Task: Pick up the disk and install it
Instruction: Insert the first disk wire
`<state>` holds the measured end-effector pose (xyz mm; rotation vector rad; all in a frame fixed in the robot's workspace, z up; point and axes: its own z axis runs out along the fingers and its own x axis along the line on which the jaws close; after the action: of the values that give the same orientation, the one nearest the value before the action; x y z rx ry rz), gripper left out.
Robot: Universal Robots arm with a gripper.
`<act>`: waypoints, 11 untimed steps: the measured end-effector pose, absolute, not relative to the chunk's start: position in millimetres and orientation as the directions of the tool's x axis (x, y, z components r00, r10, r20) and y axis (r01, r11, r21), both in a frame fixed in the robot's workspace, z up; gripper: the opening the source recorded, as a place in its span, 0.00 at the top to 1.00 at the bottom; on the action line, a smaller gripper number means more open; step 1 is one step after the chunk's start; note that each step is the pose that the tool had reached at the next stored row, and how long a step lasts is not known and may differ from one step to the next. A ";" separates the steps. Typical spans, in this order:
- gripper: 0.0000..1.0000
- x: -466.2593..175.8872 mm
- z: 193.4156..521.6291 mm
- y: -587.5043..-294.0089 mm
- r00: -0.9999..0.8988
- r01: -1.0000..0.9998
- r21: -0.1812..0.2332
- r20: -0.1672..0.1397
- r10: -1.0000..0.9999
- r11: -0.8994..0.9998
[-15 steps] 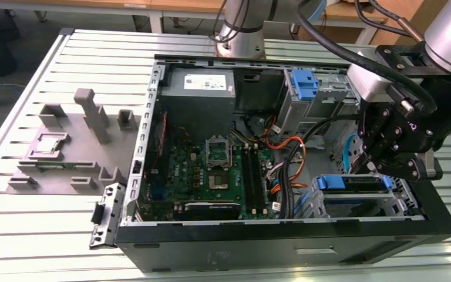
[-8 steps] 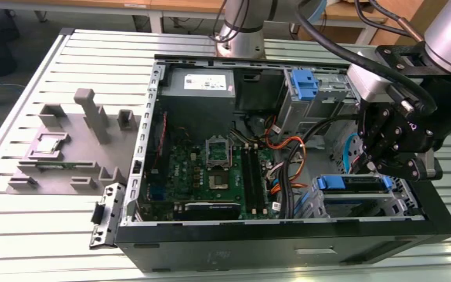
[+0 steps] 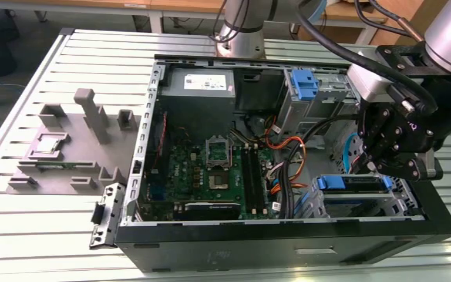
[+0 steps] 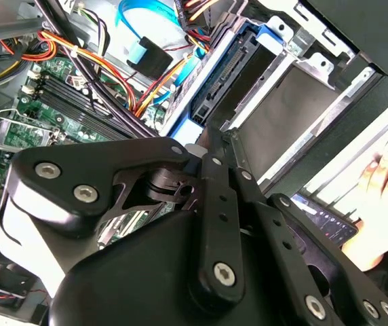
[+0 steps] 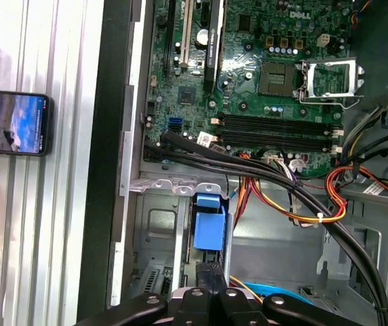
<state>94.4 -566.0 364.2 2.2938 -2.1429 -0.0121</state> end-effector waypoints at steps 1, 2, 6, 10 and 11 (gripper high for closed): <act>0.90 94.4 364.1 -566.0 0.078 -0.997 0.007 -0.004 -0.997 -0.078; 0.90 94.5 364.0 -566.0 0.089 -0.996 0.007 -0.004 -0.996 -0.089; 0.90 94.7 363.7 -566.1 0.132 -0.991 0.006 -0.004 -0.991 -0.132; 0.90 100.9 363.5 -565.8 0.137 -0.991 0.006 -0.004 -0.991 -0.137; 0.90 103.3 363.5 -565.6 0.137 -0.991 0.006 -0.004 -0.991 -0.137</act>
<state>103.3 -565.6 363.5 2.3669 -2.0624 -0.0110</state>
